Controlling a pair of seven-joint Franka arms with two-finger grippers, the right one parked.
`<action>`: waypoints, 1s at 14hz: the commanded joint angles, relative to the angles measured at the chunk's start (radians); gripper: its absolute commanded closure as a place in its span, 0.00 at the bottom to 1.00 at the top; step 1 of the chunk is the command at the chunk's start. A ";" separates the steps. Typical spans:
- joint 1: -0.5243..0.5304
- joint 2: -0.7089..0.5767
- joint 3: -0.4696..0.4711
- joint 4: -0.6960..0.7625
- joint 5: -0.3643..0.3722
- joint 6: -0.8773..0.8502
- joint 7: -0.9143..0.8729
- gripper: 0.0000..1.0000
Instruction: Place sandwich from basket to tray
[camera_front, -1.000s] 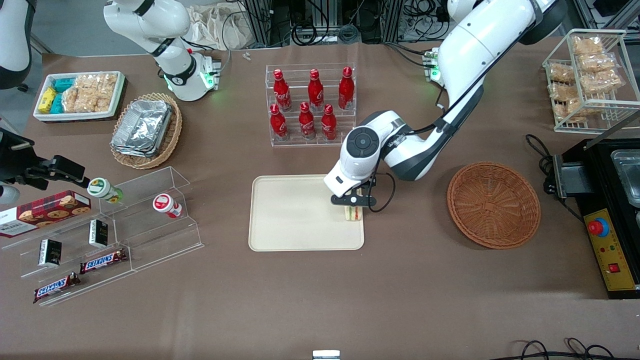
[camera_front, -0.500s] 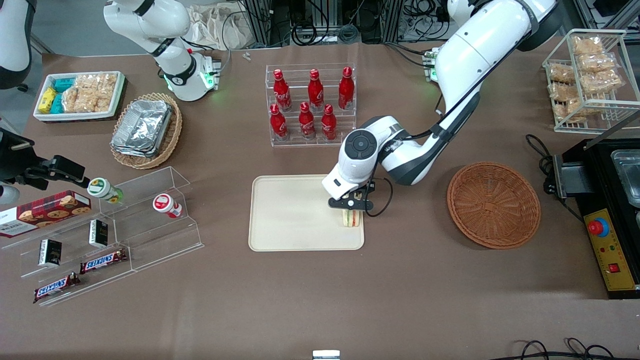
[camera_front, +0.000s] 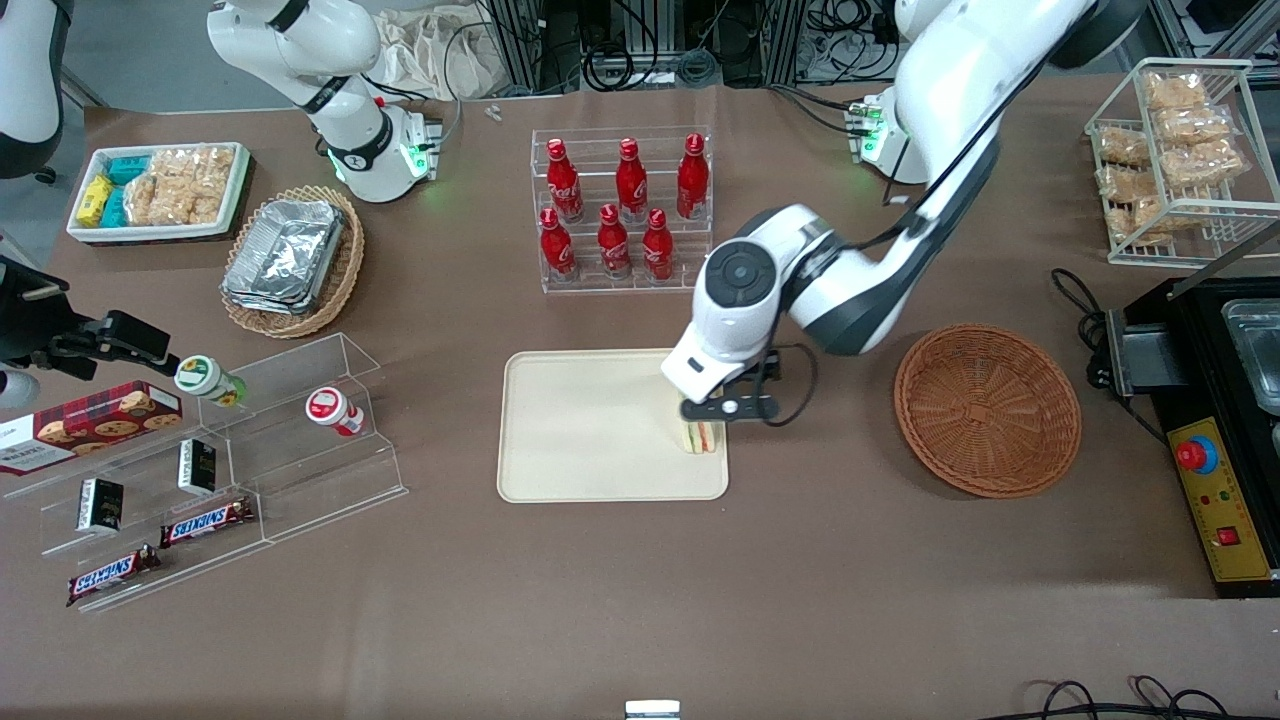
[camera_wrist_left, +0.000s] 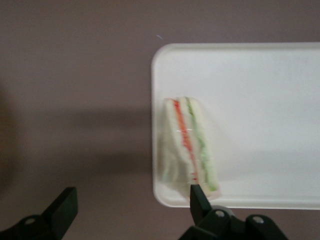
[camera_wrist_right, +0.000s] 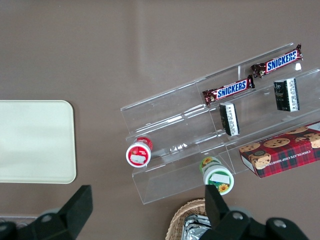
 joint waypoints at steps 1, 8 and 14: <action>-0.009 -0.083 0.056 0.126 -0.055 -0.243 0.128 0.00; -0.009 -0.279 0.415 0.184 -0.296 -0.489 0.546 0.00; 0.006 -0.443 0.653 0.076 -0.366 -0.513 0.758 0.00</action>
